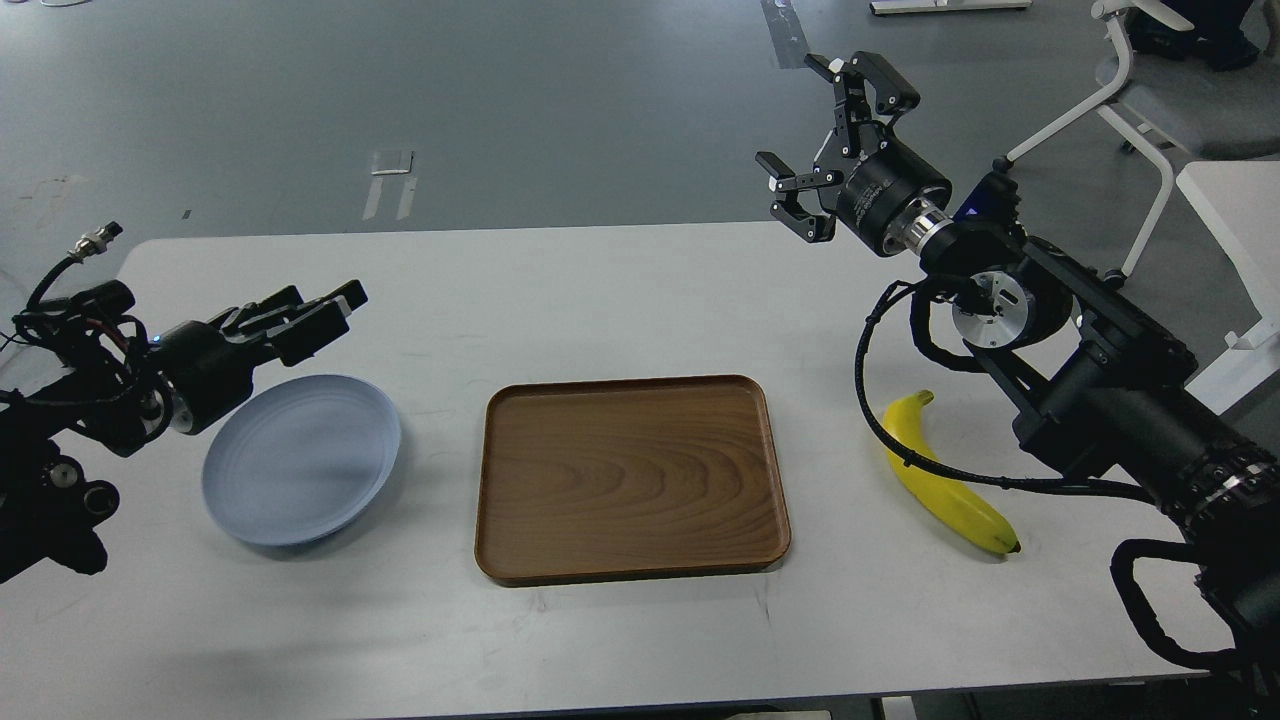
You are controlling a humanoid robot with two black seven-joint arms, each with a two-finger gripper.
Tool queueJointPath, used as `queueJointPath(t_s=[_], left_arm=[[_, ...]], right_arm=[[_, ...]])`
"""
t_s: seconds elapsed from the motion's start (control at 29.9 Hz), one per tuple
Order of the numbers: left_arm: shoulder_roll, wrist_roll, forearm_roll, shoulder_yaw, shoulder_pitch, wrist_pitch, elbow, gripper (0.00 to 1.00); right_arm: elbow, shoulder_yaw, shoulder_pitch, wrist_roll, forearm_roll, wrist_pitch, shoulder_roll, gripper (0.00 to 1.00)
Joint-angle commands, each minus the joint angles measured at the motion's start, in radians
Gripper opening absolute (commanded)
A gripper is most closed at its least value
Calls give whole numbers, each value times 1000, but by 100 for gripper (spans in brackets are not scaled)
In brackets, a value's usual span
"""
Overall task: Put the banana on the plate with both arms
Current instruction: 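Grasp the edge of the blue plate farthest from the tray with the left gripper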
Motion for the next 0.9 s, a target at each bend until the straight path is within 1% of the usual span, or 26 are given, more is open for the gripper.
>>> queueJointPath(t_s=[0.0,0.03,0.1,0.17,0.23,0.33,0.37,0.43,0.57,0.7,0.87], left_arm=[[46,-10,-1,87,10,101,24,98],[52,-10,-4,113,23,132,32,98],[57,-13,-4,141,50,160,39,98],[70,-22,-8,146,75,170,43,98],[78,-40,-14,147,121,172,44,98],[71,-44,-24,146,161,178,79,98],[70,-44,-24,146,161,178,79,98],[48,-45,-41,147,175,206,153,97],[-5,-47,-44,150,178,218,248,97],[-8,-47,-46,152,201,218,268,95],[-18,-47,-44,152,214,218,296,95]], right_arm=[[0,0,-2,0,0,-10,2,100],[0,0,-1,0,0,-10,2,100],[0,0,1,0,0,-11,4,100],[0,0,2,0,0,-11,4,100],[0,-1,4,0,0,-11,4,100],[0,0,4,0,0,-11,2,100],[0,0,4,0,0,-11,2,100],[0,0,4,0,0,-13,1,100],[0,2,5,0,0,-13,-1,100],[0,2,5,0,0,-13,-1,100],[0,2,4,0,0,-13,-1,100]])
